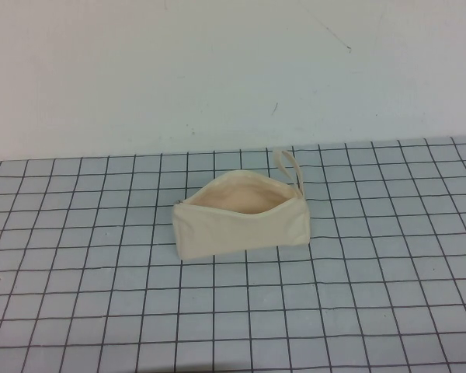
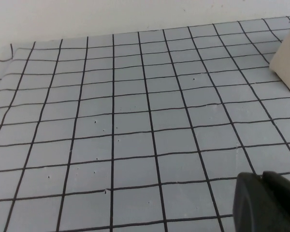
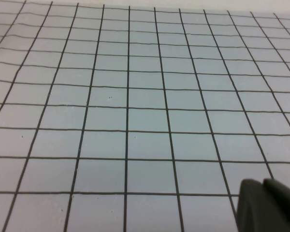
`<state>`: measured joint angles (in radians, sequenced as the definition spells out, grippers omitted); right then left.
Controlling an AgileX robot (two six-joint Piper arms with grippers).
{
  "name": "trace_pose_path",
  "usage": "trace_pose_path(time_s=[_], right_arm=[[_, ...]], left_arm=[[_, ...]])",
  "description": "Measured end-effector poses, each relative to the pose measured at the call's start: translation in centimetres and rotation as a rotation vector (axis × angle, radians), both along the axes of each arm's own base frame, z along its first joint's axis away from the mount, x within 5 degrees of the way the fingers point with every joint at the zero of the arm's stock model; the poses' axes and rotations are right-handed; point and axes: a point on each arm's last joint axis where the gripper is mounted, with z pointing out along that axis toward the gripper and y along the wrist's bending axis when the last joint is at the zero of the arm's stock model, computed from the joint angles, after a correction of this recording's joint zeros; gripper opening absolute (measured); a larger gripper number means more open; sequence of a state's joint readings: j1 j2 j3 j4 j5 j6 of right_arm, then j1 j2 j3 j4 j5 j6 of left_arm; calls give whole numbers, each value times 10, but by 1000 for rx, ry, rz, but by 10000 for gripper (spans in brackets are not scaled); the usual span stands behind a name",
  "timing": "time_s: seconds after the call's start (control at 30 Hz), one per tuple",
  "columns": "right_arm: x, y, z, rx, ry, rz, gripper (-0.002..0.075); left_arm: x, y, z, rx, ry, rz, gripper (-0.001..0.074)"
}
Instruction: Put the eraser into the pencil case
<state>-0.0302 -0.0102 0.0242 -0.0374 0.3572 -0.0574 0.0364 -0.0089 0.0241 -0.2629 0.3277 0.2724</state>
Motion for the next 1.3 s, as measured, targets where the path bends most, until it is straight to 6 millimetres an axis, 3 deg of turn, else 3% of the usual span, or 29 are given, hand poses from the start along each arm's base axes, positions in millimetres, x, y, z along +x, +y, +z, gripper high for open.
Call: trace_pose_path(time_s=[0.33,1.3], right_arm=[[0,0,0,0,0,0,-1],[0,0,0,0,0,0,-1]], left_arm=[[0,6,-1,-147,17,117,-1],[0,5,0,-136,20,83,-1]])
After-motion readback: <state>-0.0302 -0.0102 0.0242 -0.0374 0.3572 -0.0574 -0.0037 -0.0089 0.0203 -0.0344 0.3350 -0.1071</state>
